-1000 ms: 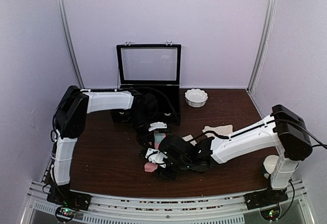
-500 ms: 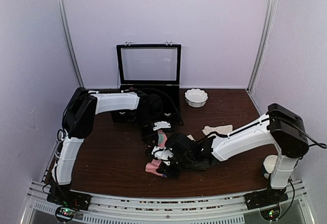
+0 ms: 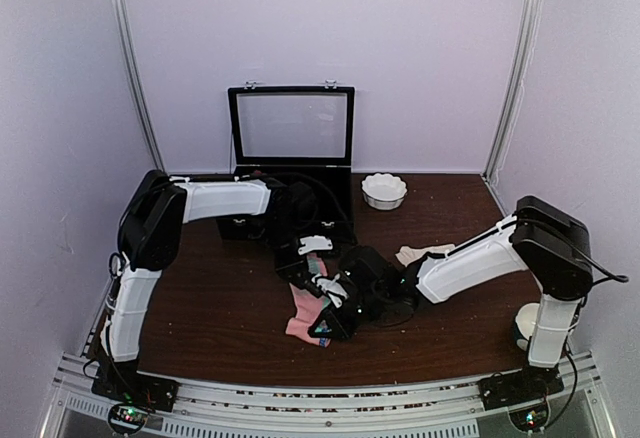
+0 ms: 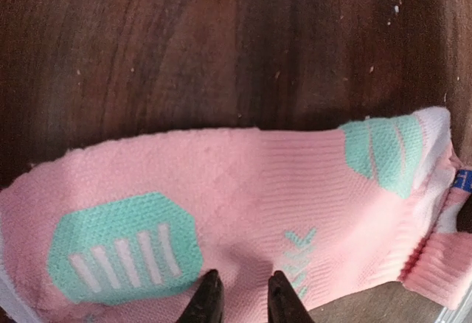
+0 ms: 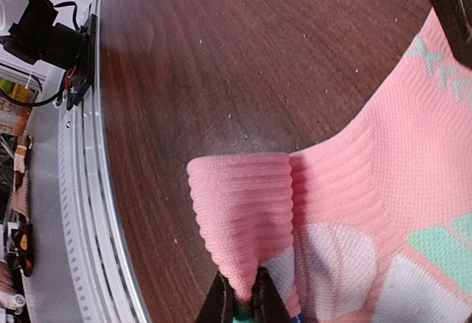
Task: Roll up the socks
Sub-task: Roll the sock at the center of the board.
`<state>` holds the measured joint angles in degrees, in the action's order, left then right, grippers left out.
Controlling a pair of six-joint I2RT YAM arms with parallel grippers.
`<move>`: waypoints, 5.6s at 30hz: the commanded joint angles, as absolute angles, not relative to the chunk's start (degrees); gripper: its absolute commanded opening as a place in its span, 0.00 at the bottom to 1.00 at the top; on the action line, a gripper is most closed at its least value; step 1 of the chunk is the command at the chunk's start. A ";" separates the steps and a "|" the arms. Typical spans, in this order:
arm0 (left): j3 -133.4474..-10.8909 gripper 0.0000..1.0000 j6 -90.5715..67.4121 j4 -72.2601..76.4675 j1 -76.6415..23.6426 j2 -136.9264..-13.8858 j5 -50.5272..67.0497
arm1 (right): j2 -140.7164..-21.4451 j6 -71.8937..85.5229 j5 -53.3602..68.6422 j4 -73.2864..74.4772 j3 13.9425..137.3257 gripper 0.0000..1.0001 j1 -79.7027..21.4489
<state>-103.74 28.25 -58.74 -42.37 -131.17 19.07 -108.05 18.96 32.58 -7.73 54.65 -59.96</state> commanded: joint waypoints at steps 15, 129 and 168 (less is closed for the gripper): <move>-104.56 0.27 26.79 -57.24 -39.41 -127.06 15.31 | -115.47 33.72 39.27 -6.69 50.26 0.05 -57.76; -94.04 0.00 28.77 -59.30 -46.19 -136.64 27.31 | -96.88 -37.40 -6.41 -21.26 40.10 0.56 -74.32; -96.53 0.40 30.96 -62.82 -42.48 -132.64 27.34 | -106.99 -30.69 1.91 -4.54 48.01 0.00 -67.01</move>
